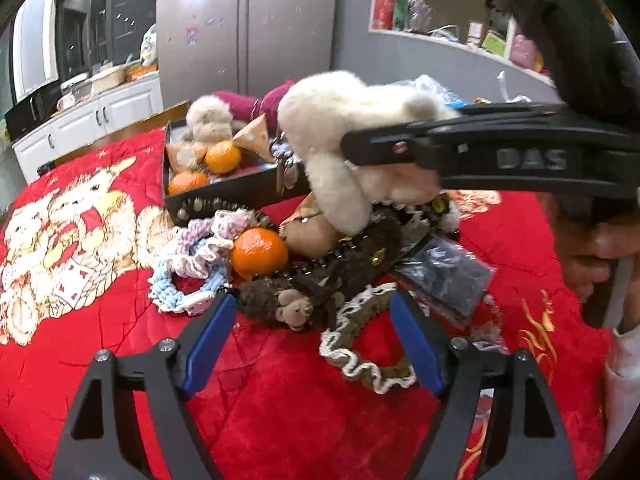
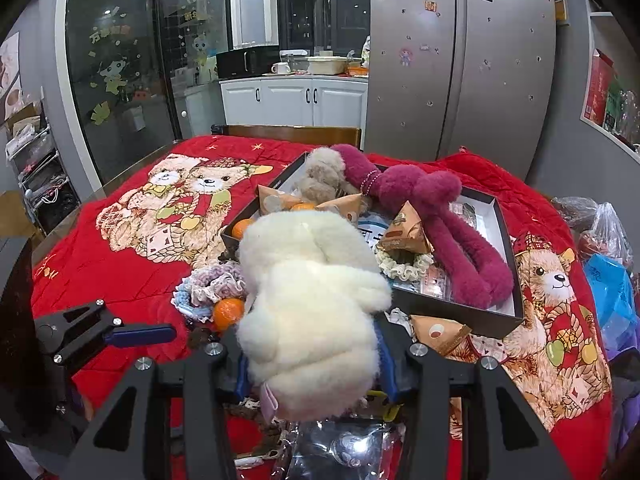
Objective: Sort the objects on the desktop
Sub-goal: 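Lift the white bear and brown fuzzy toy up off the pile with both grippers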
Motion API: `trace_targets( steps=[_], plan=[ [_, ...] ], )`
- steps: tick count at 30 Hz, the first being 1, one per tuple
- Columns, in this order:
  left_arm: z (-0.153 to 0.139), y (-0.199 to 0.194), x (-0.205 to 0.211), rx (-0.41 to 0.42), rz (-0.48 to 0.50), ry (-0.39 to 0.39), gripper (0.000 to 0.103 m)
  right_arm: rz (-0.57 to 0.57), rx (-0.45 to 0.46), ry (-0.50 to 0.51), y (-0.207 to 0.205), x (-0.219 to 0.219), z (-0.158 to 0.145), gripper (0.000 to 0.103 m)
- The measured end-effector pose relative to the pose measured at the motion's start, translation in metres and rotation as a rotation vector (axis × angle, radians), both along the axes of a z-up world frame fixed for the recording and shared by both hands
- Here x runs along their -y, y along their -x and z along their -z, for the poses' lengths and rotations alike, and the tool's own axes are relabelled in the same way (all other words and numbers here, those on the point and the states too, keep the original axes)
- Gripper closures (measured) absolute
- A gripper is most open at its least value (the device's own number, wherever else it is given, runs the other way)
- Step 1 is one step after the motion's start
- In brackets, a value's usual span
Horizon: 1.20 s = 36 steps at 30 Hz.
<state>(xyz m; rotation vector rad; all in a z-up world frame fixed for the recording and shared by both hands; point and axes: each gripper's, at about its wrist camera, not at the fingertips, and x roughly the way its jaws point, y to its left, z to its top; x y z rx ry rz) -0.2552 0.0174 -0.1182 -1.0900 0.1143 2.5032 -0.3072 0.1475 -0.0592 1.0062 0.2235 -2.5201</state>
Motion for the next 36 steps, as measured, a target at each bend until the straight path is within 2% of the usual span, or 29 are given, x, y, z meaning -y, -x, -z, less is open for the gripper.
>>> trace_targets(
  steps=[6, 8, 9, 11, 12, 13, 14, 17, 18, 19, 20, 21, 25, 36],
  plan=[
    [0.011, 0.021, -0.003, 0.047, -0.013, -0.006, 0.021, -0.016, 0.001, -0.009, -0.001, 0.004, 0.002, 0.055],
    [0.014, 0.027, -0.004, 0.058, -0.014, 0.002, 0.017, -0.021, 0.003, -0.011, -0.001, 0.006, 0.002, 0.055],
    [0.018, 0.032, -0.005, 0.076, -0.026, 0.003, 0.014, -0.022, 0.005, -0.011, -0.001, 0.006, 0.002, 0.055],
    [0.024, 0.039, -0.003, 0.124, -0.033, -0.024, 0.015, -0.023, 0.007, -0.012, -0.001, 0.007, 0.003, 0.055],
    [0.025, 0.040, -0.001, 0.127, -0.043, -0.041, 0.018, -0.024, 0.007, -0.013, 0.000, 0.007, 0.003, 0.055],
    [0.024, 0.040, 0.000, 0.124, -0.038, -0.047, 0.029, -0.022, 0.008, -0.012, 0.000, 0.006, 0.003, 0.055],
    [0.024, 0.039, -0.001, 0.126, -0.025, -0.055, 0.033, -0.022, 0.008, -0.011, 0.000, 0.006, 0.003, 0.055],
    [0.025, 0.038, -0.001, 0.127, -0.031, -0.063, 0.041, -0.015, 0.002, -0.009, -0.001, 0.003, 0.001, 0.055],
    [0.025, 0.038, -0.001, 0.128, -0.029, -0.064, 0.050, -0.013, 0.001, -0.007, -0.001, 0.003, 0.001, 0.055],
    [0.025, 0.037, 0.000, 0.132, -0.032, -0.069, 0.054, -0.011, 0.001, -0.005, -0.001, 0.002, 0.001, 0.055],
    [0.025, 0.037, 0.002, 0.137, -0.034, -0.082, 0.069, -0.008, -0.001, -0.003, -0.002, 0.002, 0.000, 0.055],
    [0.026, 0.037, 0.003, 0.154, -0.028, -0.113, 0.071, -0.007, -0.002, -0.003, -0.002, 0.002, -0.001, 0.055],
    [0.020, 0.029, -0.002, 0.126, -0.027, -0.073, 0.072, -0.012, -0.013, -0.002, -0.005, 0.003, -0.004, 0.055],
    [-0.017, 0.006, 0.008, 0.041, -0.057, -0.117, 0.072, -0.009, -0.040, 0.016, -0.011, -0.002, -0.015, 0.055]
  ],
)
